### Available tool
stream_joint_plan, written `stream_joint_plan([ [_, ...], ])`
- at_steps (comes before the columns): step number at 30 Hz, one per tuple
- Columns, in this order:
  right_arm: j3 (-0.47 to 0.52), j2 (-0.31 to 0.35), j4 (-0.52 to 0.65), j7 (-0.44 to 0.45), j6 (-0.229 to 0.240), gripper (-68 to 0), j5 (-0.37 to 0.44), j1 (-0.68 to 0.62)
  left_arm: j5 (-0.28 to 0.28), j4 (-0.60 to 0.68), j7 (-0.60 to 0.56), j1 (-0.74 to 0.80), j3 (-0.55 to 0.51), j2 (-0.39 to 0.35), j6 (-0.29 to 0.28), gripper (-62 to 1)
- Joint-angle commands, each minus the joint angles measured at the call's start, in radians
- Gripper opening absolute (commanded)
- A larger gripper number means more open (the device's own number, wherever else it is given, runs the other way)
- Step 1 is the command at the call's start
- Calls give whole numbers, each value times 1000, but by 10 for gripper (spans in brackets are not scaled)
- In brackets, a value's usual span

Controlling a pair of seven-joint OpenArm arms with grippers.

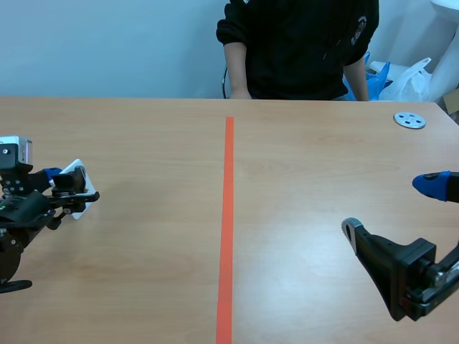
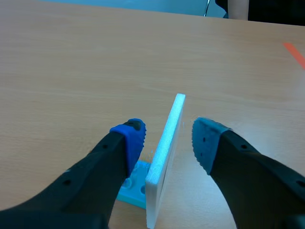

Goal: Sort the leaf by its shape. The table is split by an orange tape line. A compound leaf with several leaflets goes to the left side, a simple leaf with one blade goes to the right side. Return to the home posture when a red brick is placed on the table.

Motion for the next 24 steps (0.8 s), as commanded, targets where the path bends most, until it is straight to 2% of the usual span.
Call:
stream_joint_plan([
  [1,12,5,1,14,-4,4,10,14,-3,26,-64,-19,-6,-6,0,-295],
  [4,12,5,1,14,-4,4,10,14,-3,59,-93,-19,-6,-19,-3,-254],
  [7,12,5,1,14,-4,4,10,14,-4,123,-92,-14,-6,-39,-13,-153],
  [9,12,5,1,14,-4,4,10,14,-4,187,-79,6,-6,-55,-46,-80],
  [12,12,5,1,14,-4,4,10,14,-3,306,-37,60,-6,-74,-102,-20],
  [13,12,5,1,14,-4,4,10,14,-3,350,-17,82,-6,-79,-136,3],
  [16,12,5,1,14,-4,4,10,14,8,486,51,156,-6,-98,-253,14],
  [18,12,5,1,14,-4,4,10,14,9,582,108,211,-6,-111,-311,14],
  [22,12,5,1,14,-4,4,10,14,37,773,211,322,-6,-129,-364,14],
  [24,12,5,1,15,-4,4,10,14,63,858,259,374,-6,-131,-367,14],
])
